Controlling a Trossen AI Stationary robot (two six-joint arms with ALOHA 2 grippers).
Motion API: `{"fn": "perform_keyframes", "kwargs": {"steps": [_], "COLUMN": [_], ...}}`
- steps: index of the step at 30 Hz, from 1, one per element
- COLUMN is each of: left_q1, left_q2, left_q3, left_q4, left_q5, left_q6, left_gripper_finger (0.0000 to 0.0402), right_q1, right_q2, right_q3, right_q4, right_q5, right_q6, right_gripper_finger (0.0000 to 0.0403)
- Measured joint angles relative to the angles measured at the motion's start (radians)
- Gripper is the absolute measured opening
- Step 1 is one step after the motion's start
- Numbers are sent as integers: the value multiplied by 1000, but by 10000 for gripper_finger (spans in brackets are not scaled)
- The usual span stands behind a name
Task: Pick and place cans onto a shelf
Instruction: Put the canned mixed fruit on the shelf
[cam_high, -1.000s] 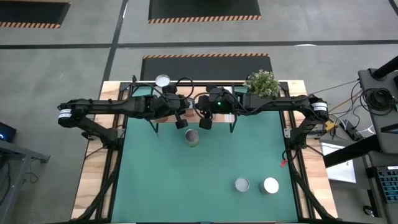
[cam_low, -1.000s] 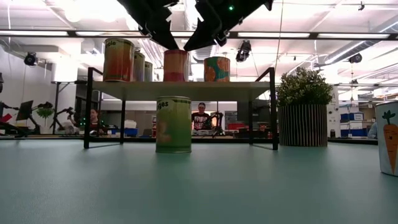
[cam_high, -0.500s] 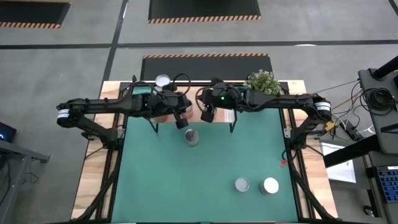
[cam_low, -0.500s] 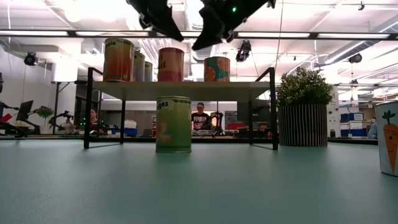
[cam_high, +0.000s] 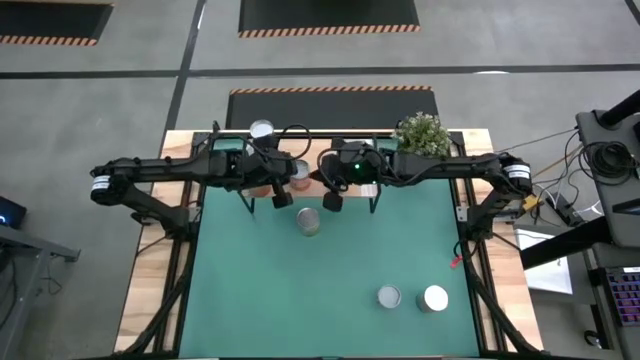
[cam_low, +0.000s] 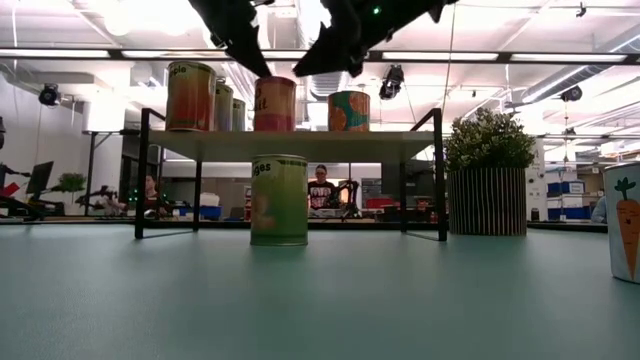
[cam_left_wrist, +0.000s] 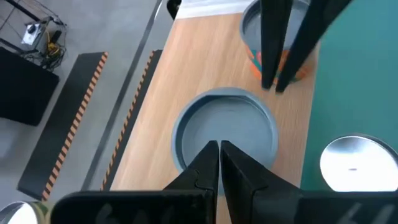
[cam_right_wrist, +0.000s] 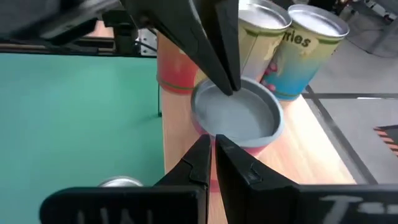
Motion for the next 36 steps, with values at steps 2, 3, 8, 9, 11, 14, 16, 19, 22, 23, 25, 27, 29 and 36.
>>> {"fn": "perform_keyframes", "kwargs": {"steps": [2, 3, 8, 9, 11, 14, 16, 19, 22, 23, 25, 27, 29, 36], "left_q1": [0, 0, -1, -2, -2, -2, -2, -3, -7, -8, -8, -8, -8, -7], "left_q2": [0, 0, 0, 0, 0, 0, 0, 0, -2, -4, -7, -8, -8, -1], "left_q3": [-2, -2, -3, -3, -3, -3, -3, 0, 18, 24, 34, 39, 36, 27], "left_q4": [0, 0, 1, 1, 2, 2, 3, -18, -59, -70, -93, -107, -116, -113], "left_q5": [0, 0, 0, 0, 1, 1, 1, 1, -2, -4, -4, -7, -8, -8], "left_q6": [-12, -17, -40, -44, -57, -72, -81, -82, -82, -82, -78, -62, -42, -36], "left_gripper_finger": [0, 0, 0, 0, 0, 0, 0, 0, 0, 0, 0, 0, 0, 0], "right_q1": [0, 0, 0, -2, -3, -3, -3, -2, 1, 4, 6, 8, 7, 4], "right_q2": [16, 24, 50, 50, 48, 32, 20, 12, 15, 22, 33, 52, 73, 97], "right_q3": [-7, -7, -8, -8, -8, -8, -8, -8, -8, -8, -8, -8, -8, -8], "right_q4": [21, 32, 55, 57, 59, 52, 53, 54, 57, 74, 100, 134, 150, 155], "right_q5": [1, 1, 3, 5, 30, 79, 81, 48, -54, -72, -80, -80, -76, -16], "right_q6": [0, 0, 2, 3, 2, -5, -6, -2, 15, 21, 27, 26, 21, 18], "right_gripper_finger": [13, 13, 13, 13, 13, 13, 13, 13, 13, 13, 13, 13, 13, 13]}}
